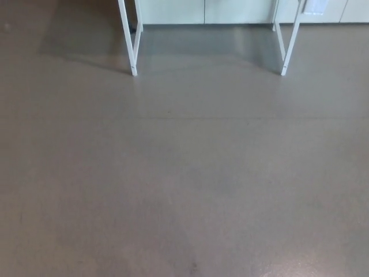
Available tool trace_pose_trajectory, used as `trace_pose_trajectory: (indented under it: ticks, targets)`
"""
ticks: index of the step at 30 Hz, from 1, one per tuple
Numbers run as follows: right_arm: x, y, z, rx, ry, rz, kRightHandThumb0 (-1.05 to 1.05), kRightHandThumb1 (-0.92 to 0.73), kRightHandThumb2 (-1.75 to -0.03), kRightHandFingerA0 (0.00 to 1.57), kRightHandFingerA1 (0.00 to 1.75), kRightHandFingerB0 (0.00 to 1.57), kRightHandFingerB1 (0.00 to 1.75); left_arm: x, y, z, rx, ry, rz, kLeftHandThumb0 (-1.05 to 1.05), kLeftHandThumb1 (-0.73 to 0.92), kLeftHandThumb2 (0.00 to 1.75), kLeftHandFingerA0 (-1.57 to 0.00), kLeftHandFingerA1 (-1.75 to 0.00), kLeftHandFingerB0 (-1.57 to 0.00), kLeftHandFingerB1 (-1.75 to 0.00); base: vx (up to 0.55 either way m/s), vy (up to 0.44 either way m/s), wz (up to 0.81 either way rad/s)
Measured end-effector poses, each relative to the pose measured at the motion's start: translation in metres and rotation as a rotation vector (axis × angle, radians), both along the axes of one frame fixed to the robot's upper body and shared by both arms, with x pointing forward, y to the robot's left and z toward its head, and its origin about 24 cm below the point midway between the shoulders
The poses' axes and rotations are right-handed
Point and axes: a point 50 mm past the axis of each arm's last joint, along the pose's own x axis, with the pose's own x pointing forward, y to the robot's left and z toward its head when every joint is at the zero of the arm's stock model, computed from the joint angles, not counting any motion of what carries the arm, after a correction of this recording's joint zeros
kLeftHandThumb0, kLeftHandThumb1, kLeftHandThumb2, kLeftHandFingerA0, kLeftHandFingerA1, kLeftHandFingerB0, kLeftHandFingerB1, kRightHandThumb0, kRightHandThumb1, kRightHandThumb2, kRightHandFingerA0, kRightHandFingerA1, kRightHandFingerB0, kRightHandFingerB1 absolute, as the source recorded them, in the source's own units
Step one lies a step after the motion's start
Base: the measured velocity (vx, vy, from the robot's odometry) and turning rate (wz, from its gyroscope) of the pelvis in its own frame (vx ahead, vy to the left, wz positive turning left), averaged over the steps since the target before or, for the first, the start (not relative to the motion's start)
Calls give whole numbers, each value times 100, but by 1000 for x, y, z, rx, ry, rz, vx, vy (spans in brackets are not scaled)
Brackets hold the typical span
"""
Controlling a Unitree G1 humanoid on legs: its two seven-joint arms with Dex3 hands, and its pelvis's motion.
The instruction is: The robot walk towards a table in front and uses its left hand to pick up the pot from the base and places it on the table
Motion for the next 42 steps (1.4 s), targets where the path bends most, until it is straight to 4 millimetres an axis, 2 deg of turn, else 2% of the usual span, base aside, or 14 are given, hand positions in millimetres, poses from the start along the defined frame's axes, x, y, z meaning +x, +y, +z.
trace_pose_trajectory:
  ticks: [6,12,23,27,28,31,33,34,35,36,37,38,39,42]
  targets:
    - [2,1,0,2,-5,3,-94,-60,-99,19,53,12,46,-1,-3,-2,-10,6,-13,-50,45,67,-40,-42,-28,-38,105,272,-21]
    - [2,5,-2,12,-1,16,-92,-59,-98,20,53,14,46,0,4,3,23,0,-16,-47,45,67,-39,-42,-29,-38,179,238,-1]
    - [3,7,-2,14,3,26,-91,-60,-100,23,54,16,47,-3,4,2,14,6,-17,-49,45,68,-40,-42,-29,-39,193,-124,12]
    - [5,0,2,-8,-4,25,-90,-61,-100,26,56,17,47,-3,-2,-2,-4,4,-24,-50,44,68,-43,-43,-30,-39,202,-179,7]
    - [4,-1,2,-8,-3,25,-92,-62,-101,26,56,17,47,-3,-2,-2,-3,3,-26,-41,51,56,-47,-35,-34,-32,122,-95,-3]
    - [4,-1,2,-8,-1,25,-92,-62,-101,27,56,18,47,-3,-3,-2,-2,5,-30,-41,51,56,-47,-35,-34,-32,109,-42,-6]
    - [4,-1,2,-8,-1,25,-92,-62,-101,26,56,17,47,-4,-3,-2,-2,6,-32,-40,51,56,-46,-35,-34,-32,113,46,-15]
    - [4,-1,1,-9,0,26,-92,-62,-101,25,56,17,47,-4,-3,-2,-1,7,-32,-48,46,68,-41,-42,-30,-39,135,110,-13]
    - [4,-1,1,-9,1,26,-92,-62,-101,25,56,17,47,-4,-3,-2,-1,7,-32,-48,46,68,-41,-42,-30,-39,139,142,-6]
    - [3,0,1,-9,5,27,-93,-78,-64,30,50,24,38,-5,-3,-2,-1,9,-32,-50,46,69,-41,-43,-29,-39,149,171,-8]
    - [3,0,1,-9,6,26,-93,-78,-64,30,50,24,38,-5,-3,-3,-1,10,-32,-50,46,69,-41,-43,-29,-39,214,192,-13]
    - [1,0,0,-7,10,24,-92,-62,-101,25,56,16,47,-5,-4,-3,-2,12,-34,-48,45,68,-42,-43,-29,-39,236,296,22]
    - [2,0,0,-7,9,25,-93,-63,-102,28,57,16,47,-4,-4,-2,1,8,-40,-39,52,56,-47,-35,-34,-32,232,265,-33]
    - [6,2,1,-4,0,33,-93,-63,-102,28,58,16,47,0,0,2,19,-5,-42,-39,52,56,-47,-35,-34,-32,169,178,2]
